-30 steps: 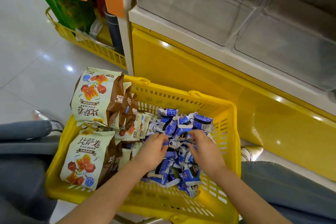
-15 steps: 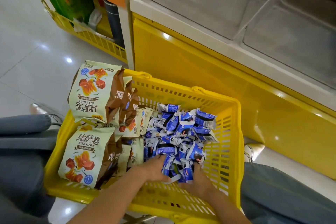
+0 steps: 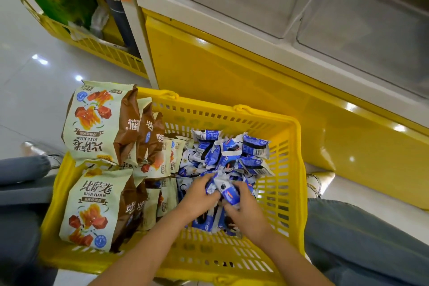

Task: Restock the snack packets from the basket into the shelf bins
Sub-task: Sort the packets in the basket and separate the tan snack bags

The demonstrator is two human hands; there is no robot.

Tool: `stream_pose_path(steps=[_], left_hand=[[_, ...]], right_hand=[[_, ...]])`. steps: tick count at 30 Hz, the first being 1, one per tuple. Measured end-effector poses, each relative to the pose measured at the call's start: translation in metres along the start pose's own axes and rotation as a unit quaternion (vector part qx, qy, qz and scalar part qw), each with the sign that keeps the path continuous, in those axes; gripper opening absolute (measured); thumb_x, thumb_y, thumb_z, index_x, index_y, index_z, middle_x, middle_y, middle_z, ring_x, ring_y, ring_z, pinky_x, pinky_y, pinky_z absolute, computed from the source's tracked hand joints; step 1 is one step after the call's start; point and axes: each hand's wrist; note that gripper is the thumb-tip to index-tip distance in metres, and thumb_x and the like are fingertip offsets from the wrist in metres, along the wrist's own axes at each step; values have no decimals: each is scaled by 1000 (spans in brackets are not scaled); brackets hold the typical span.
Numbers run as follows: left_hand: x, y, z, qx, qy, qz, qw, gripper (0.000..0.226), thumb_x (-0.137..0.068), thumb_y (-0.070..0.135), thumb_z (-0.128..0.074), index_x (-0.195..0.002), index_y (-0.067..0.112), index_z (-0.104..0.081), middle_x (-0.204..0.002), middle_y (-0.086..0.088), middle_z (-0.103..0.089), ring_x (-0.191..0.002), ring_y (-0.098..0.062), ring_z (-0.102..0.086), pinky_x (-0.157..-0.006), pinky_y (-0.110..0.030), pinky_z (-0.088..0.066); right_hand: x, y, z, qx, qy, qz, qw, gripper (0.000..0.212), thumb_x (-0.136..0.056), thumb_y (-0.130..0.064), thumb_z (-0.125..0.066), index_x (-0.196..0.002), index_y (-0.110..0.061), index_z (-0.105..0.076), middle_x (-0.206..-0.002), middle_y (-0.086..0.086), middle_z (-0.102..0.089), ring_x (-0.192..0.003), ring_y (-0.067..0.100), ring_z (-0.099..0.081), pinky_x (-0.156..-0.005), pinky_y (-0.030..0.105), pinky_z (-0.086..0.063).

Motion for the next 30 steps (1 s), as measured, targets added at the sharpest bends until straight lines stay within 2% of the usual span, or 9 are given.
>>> stream_pose_path(steps=[2, 4, 9, 12, 15, 19, 22, 27, 30], left_hand=[[-2, 14, 1, 35, 41, -34, 998, 47, -88, 11, -58, -133, 17, -43, -125, -6, -54, -106, -13, -56, -84, -19, -48], [-7, 24, 2, 25, 79, -61, 995, 48, -91, 15, -56, -136, 17, -39, -128, -4, -54, -106, -17, -58, -84, -27, -49], [-21, 29, 0, -85, 91, -29, 992, 48, -97, 24, -45, -142, 16, -30, -117, -2, -57, -82, -13, -57, -68, -23, -44], [-20, 31, 4, -159, 98, -42, 982, 45, -98, 21, -43, -140, 12, -32, -139, -8, -41, -114, -22, -51, -92, -31, -42], [-4, 45, 17, -241, 136, -95, 956, 42, -97, 17, -43, -138, 12, -34, -136, -8, -41, -122, -23, -43, -102, -36, -38], [48, 69, 42, -211, 179, -223, 935, 39, -96, 16, -43, -134, 23, -39, -127, 4, -45, -115, -11, -44, -99, -32, -40], [91, 78, 70, -189, 267, -285, 901, 32, -93, 21, -40, -124, 29, -42, -110, 15, -43, -108, -4, -44, -92, -26, -41], [135, 48, 126, -161, 467, -261, 829, 21, -93, 14, -42, -112, 15, -52, -102, 8, -46, -97, -5, -44, -84, -17, -36], [142, 17, 150, -144, 510, -154, 834, 26, -91, 5, -46, -116, 11, -50, -109, 0, -47, -103, -12, -42, -91, -29, -36]], right_hand=[[-6, -9, 8, 53, 90, 51, 993, 50, -86, -25, -65, -129, -17, -41, -117, -5, -49, -110, 9, -50, -91, 17, -42], [-14, -14, 18, 151, 138, 70, 976, 57, -86, -31, -64, -134, -15, -37, -123, -2, -45, -117, 12, -43, -100, 24, -37], [-25, -7, 36, 437, 53, 23, 897, 70, -85, -24, -64, -142, -17, -24, -139, 4, -36, -129, 22, -33, -106, 33, -29], [-22, -3, 35, 492, 2, 21, 871, 66, -86, -22, -63, -140, -13, -26, -139, 8, -34, -129, 26, -33, -105, 37, -31], [-13, -4, 33, 478, 0, 39, 878, 56, -90, -21, -57, -138, -14, -30, -137, 7, -36, -127, 25, -36, -102, 35, -33], [-6, -14, 26, 366, 36, 125, 921, 45, -95, -16, -47, -138, -19, -34, -132, -1, -42, -121, 16, -40, -101, 26, -34], [-10, -25, 6, 278, -34, 139, 950, 40, -97, -16, -46, -136, -17, -38, -135, 0, -41, -121, 15, -44, -101, 27, -38], [-21, -35, -39, 181, -155, 64, 969, 49, -96, -15, -51, -142, -15, -35, -149, 4, -34, -131, 20, -42, -106, 31, -39], [-31, -34, -59, 158, -185, 22, 970, 53, -95, -11, -52, -144, -10, -31, -150, 7, -33, -134, 21, -39, -108, 35, -38]])
Point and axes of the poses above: each hand's wrist, its own x-axis away from the middle knuckle, its own z-axis out of the back of the hand, y = z × x
